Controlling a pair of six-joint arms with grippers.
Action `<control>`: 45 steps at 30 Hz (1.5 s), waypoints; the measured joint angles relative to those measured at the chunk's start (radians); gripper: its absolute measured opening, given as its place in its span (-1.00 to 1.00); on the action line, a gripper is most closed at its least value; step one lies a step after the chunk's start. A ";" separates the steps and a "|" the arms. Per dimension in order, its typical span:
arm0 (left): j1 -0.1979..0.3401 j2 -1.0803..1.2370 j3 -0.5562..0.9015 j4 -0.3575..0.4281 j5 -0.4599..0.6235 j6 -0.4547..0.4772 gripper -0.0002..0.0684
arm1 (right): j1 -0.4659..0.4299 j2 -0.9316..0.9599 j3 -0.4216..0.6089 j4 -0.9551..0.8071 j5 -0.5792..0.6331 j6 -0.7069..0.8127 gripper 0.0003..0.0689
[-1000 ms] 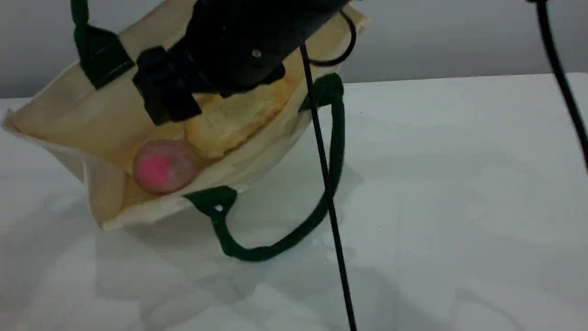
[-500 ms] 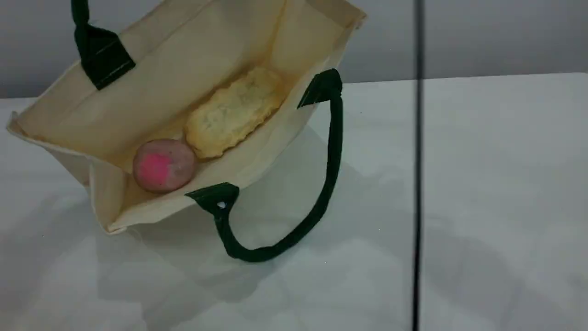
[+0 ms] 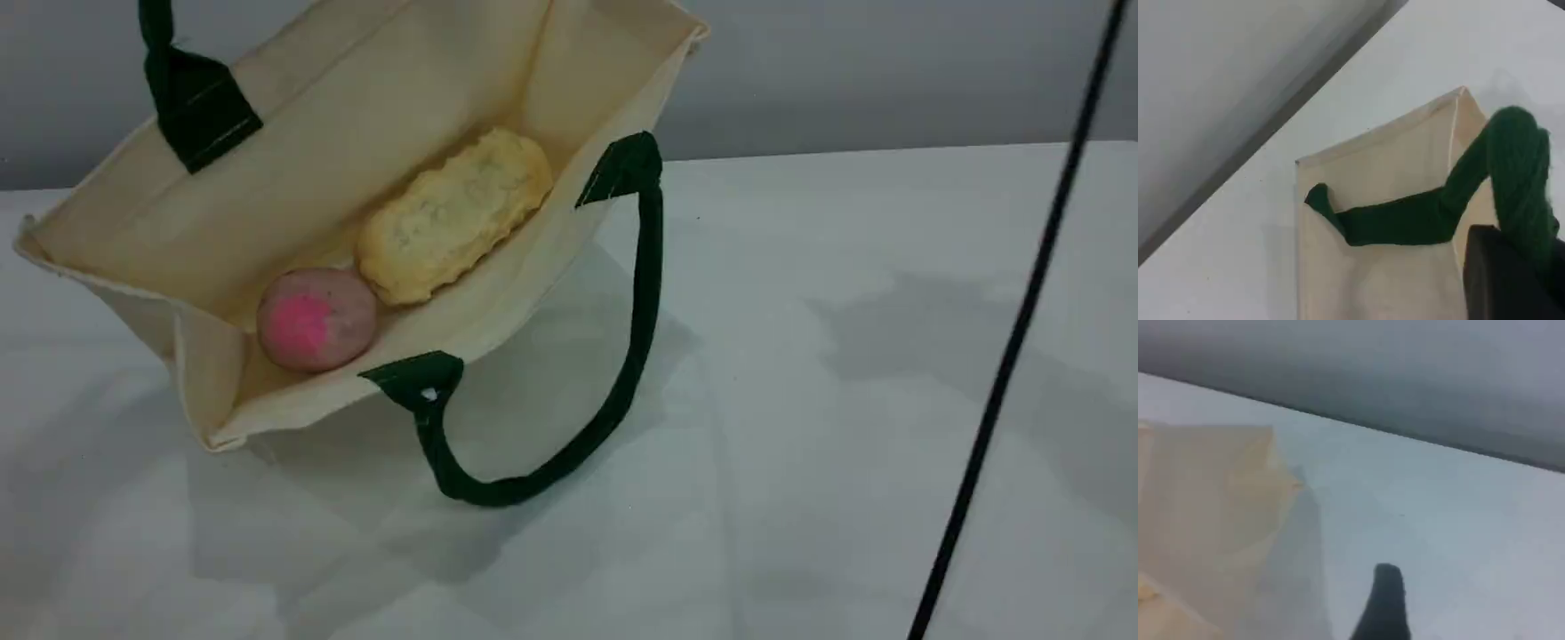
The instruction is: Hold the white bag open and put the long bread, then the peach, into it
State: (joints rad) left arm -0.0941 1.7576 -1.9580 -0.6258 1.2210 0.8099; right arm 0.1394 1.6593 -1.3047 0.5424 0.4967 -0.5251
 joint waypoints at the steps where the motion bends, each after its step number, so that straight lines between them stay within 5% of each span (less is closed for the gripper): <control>1: 0.000 0.000 0.000 -0.002 0.000 0.000 -0.73 | -0.009 0.000 0.000 0.000 0.001 0.000 0.68; 6: 0.000 0.000 0.000 -0.019 -0.002 0.000 -0.51 | -0.020 0.000 0.000 0.001 0.001 0.000 0.68; 12: 0.000 -0.001 -0.001 -0.076 -0.003 -0.012 0.18 | -0.020 0.000 0.000 0.000 0.001 0.000 0.68; 15: 0.000 -0.001 -0.001 -0.089 -0.003 -0.012 0.37 | -0.020 0.000 0.000 0.000 0.003 0.000 0.68; 24: 0.001 -0.007 -0.001 -0.067 -0.002 -0.066 0.42 | -0.020 -0.070 0.000 -0.001 0.037 0.000 0.68; 33: 0.002 0.051 0.002 0.153 0.001 -0.190 0.38 | -0.020 -0.163 0.000 -0.006 0.091 0.000 0.68; 45: -0.038 0.277 0.003 0.153 -0.003 -0.248 0.38 | -0.020 -0.281 0.000 0.007 0.148 0.014 0.68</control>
State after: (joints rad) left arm -0.1325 2.0348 -1.9552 -0.4729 1.2180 0.5618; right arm 0.1199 1.3784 -1.3047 0.5494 0.6447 -0.5110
